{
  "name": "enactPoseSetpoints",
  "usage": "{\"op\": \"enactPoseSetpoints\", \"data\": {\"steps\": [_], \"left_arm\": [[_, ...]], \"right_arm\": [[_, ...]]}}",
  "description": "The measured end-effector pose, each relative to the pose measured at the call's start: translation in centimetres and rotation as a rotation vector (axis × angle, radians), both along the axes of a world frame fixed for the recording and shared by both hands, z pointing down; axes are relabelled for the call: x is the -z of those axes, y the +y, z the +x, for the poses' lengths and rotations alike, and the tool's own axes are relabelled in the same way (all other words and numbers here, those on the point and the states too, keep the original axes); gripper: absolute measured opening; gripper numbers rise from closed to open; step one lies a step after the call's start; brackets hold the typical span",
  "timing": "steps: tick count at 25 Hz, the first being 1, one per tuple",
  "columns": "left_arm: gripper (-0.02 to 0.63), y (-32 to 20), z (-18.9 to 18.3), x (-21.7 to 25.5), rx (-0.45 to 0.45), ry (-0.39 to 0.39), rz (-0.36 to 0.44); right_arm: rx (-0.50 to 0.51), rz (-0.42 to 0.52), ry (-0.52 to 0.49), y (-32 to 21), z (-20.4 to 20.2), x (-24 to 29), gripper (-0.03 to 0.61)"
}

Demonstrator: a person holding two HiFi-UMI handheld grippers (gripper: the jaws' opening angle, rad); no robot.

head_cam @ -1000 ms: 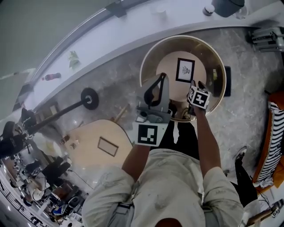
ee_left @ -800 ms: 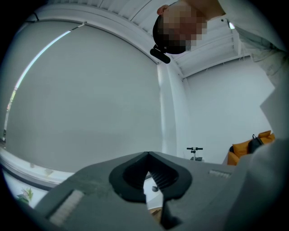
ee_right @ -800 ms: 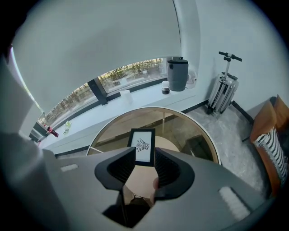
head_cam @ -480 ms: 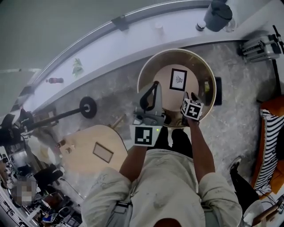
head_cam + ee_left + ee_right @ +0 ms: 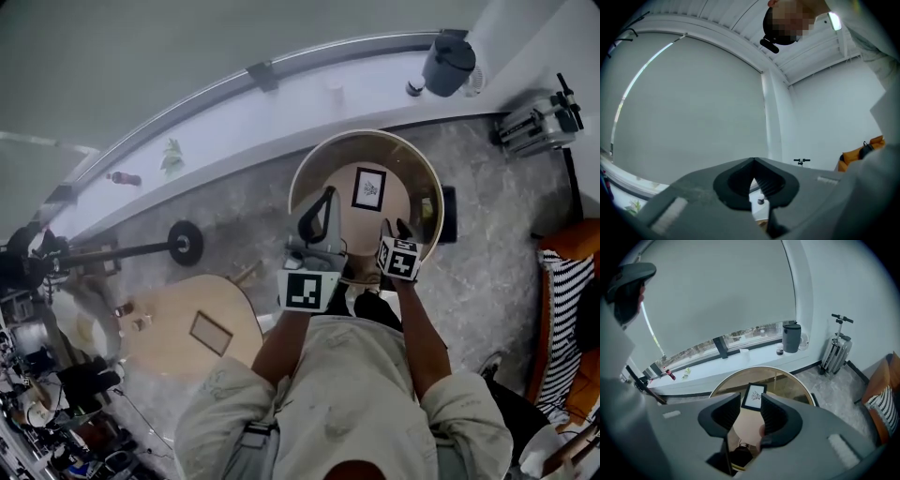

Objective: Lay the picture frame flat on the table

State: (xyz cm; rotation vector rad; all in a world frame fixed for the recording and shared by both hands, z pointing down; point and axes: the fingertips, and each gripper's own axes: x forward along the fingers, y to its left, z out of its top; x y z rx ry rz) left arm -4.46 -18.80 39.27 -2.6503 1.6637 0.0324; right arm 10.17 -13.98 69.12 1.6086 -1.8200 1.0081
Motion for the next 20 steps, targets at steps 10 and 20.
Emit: {"op": "enactPoseSetpoints", "data": {"steps": [10,20], "left_arm": [[0.003,1.5,0.4,2.3,0.004,-0.008,0.052],[0.003,1.5,-0.2,3.5,0.001,0.005,0.074]], "right_arm": [[0.051,0.079,-0.022,2.1,-0.3,4.4,0.141],[0.027,0.251,-0.017,0.0,1.5,11.6,0.143]]}}
